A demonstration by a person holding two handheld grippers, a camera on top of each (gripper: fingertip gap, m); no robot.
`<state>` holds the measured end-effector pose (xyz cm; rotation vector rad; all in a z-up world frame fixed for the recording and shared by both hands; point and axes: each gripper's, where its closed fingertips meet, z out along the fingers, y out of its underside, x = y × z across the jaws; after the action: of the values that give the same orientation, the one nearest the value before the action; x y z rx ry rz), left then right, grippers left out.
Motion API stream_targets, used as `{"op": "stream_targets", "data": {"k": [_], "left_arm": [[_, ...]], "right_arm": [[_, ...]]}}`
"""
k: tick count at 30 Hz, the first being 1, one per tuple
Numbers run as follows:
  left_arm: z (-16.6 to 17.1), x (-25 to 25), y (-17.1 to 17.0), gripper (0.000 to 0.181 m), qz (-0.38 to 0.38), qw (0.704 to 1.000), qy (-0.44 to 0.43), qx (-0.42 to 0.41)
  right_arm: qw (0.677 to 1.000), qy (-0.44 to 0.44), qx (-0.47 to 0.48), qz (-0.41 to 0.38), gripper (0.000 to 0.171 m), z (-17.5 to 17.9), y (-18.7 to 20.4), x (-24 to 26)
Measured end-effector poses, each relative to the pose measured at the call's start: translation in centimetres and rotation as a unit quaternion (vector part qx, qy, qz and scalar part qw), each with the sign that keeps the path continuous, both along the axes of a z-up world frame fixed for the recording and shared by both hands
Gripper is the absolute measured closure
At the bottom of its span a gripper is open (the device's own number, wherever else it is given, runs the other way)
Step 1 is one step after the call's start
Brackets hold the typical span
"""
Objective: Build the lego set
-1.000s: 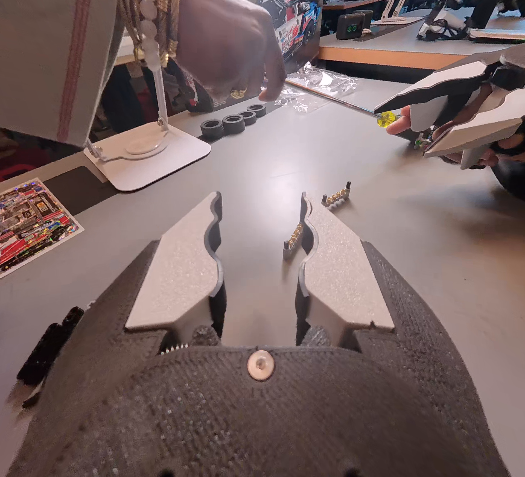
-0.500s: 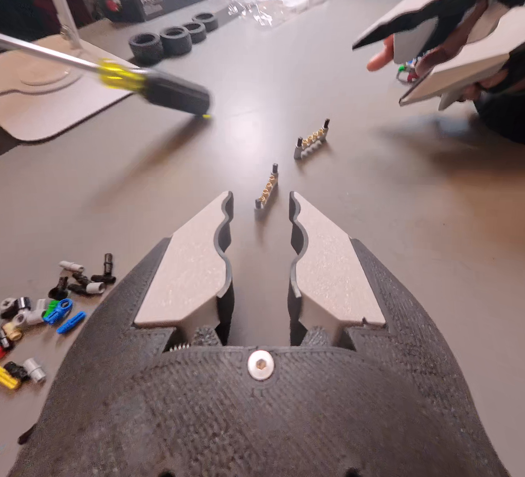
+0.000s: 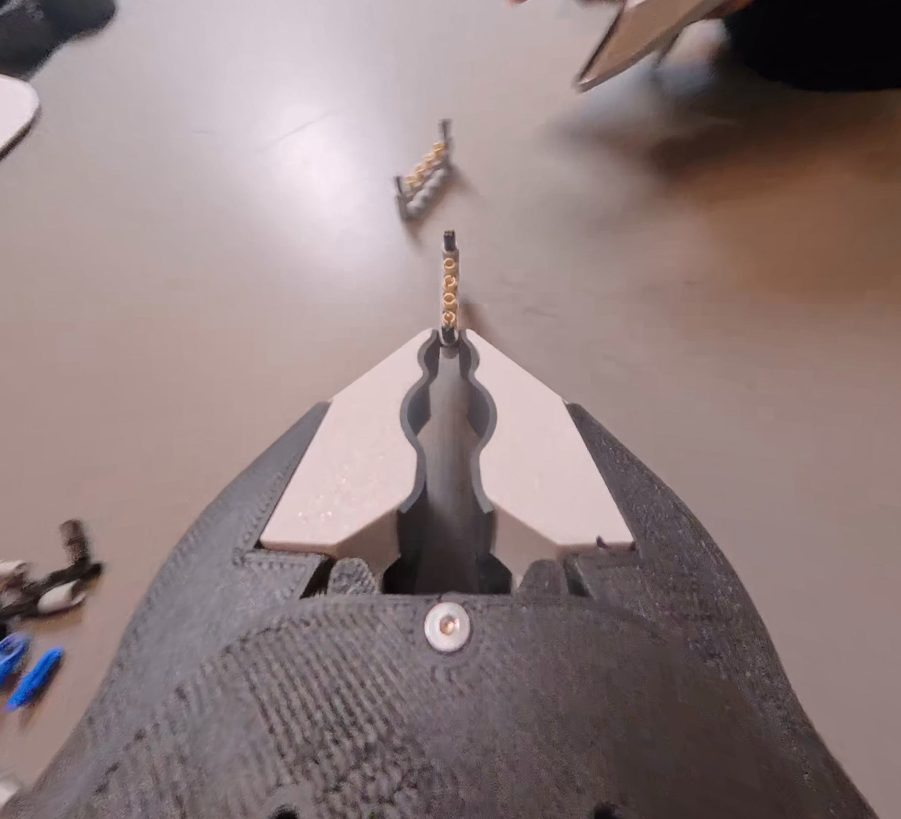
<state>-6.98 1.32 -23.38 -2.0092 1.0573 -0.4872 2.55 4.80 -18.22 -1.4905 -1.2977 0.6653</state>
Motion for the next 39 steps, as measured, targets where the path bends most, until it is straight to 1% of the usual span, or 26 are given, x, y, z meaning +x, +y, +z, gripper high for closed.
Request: {"op": "stream_targets", "data": {"k": [1, 2, 3, 4, 5, 6, 7, 9, 11, 13, 15, 17, 19, 20, 21, 23, 26, 27, 29, 31, 34, 35, 37, 39], "left_arm": [[0.5, 0.7, -1.2, 0.175, -0.032, 0.999, -0.026, -0.011], [0.6, 1.1, -2.5, 0.175, -0.063, 0.997, -0.041, -0.023], [0.3, 1.2, -3.3, 0.175, -0.08, 0.996, -0.036, -0.03], [-0.3, 1.0, -3.3, 0.164, -0.077, 0.997, -0.01, -0.022], [-0.8, 0.8, -3.0, 0.149, -0.072, 0.997, 0.019, -0.003], [-1.0, 0.9, -2.9, 0.141, -0.076, 0.996, 0.036, 0.012], [-0.7, 1.2, -2.9, 0.135, -0.08, 0.996, 0.032, 0.022], [1.0, 1.7, -2.6, 0.13, -0.071, 0.997, -0.007, 0.043], [3.5, 1.3, -1.6, 0.129, -0.04, 0.994, -0.049, 0.086], [6.5, 0.4, -0.7, 0.129, 0.004, 0.986, -0.098, 0.135], [9.0, -0.6, -0.1, 0.13, 0.048, 0.973, -0.15, 0.167], [10.0, -1.5, 0.0, 0.129, 0.083, 0.965, -0.174, 0.178], [9.7, -2.4, -0.1, 0.13, 0.103, 0.964, -0.157, 0.189], [9.3, -2.7, -0.3, 0.132, 0.105, 0.965, -0.143, 0.193], [8.9, -2.9, -0.5, 0.135, 0.106, 0.966, -0.13, 0.194], [8.2, -3.0, -0.9, 0.137, 0.103, 0.969, -0.112, 0.193], [7.8, -2.6, -1.2, 0.135, 0.094, 0.972, -0.101, 0.191], [7.7, -2.5, -1.2, 0.135, 0.092, 0.972, -0.096, 0.191], [7.4, -2.1, -1.2, 0.135, 0.087, 0.974, -0.088, 0.19], [7.1, -1.8, -1.3, 0.135, 0.084, 0.975, -0.082, 0.188], [7.0, -1.3, -1.4, 0.135, 0.079, 0.976, -0.078, 0.188], [7.0, -1.2, -1.4, 0.135, 0.077, 0.976, -0.077, 0.188], [6.9, -1.0, -1.5, 0.135, 0.076, 0.977, -0.077, 0.187], [6.8, -0.7, -1.7, 0.136, 0.069, 0.978, -0.077, 0.183]], "right_arm": [[1.0, -0.003, 0.008, 0.004, 0.11, 0.0, -0.1, 0.0], [1.0, -0.006, 0.012, 0.007, 0.11, -0.1, -0.1, 0.0], [1.0, -0.008, 0.011, 0.011, 0.11, -0.2, -0.3, 0.0], [1.0, -0.008, 0.009, 0.013, 0.111, -0.3, -0.3, 0.0], [1.0, -0.009, 0.006, 0.014, 0.111, -0.3, -0.3, 0.0], [1.0, -0.01, 0.004, 0.016, 0.111, -0.4, -0.4, -0.1], [1.0, -0.011, 0.004, 0.018, 0.112, -0.5, -0.5, -0.1], [1.0, -0.013, 0.005, 0.02, 0.112, -0.5, -0.5, -0.1], [1.0, -0.016, 0.007, 0.022, 0.112, -0.6, -0.6, -0.2], [1.0, -0.018, 0.01, 0.023, 0.112, -0.6, -0.7, -0.2], [1.0, -0.015, 0.007, 0.02, 0.111, -0.3, -0.7, 0.0], [1.0, -0.01, 0.014, 0.009, 0.11, 0.7, -0.5, 0.8], [0.999, -0.01, 0.032, -0.013, 0.112, 1.8, 0.3, 3.1], [0.998, -0.015, 0.044, -0.038, 0.112, 2.4, 1.3, 5.0], [0.996, -0.021, 0.051, -0.063, 0.111, 2.8, 2.3, 7.2], [0.993, -0.045, 0.031, -0.106, 0.108, 2.8, 3.8, 12.1], [0.982, -0.12, -0.02, -0.144, 0.089, 0.9, 4.3, 18.9], [0.977, -0.15, -0.039, -0.145, 0.081, -0.1, 3.9, 20.6], [0.966, -0.192, -0.085, -0.148, 0.071, -2.1, 3.0, 23.0], [0.96, -0.199, -0.13, -0.151, 0.068, -3.5, 2.2, 23.8], [0.948, -0.214, -0.18, -0.156, 0.062, -5.6, 1.2, 22.6], [0.943, -0.218, -0.188, -0.166, 0.065, -6.1, 1.3, 22.1], [0.936, -0.21, -0.203, -0.197, 0.064, -6.4, 2.2, 21.3], [0.939, -0.213, -0.198, -0.182, 0.064, -6.4, 2.9, 20.2]]}}
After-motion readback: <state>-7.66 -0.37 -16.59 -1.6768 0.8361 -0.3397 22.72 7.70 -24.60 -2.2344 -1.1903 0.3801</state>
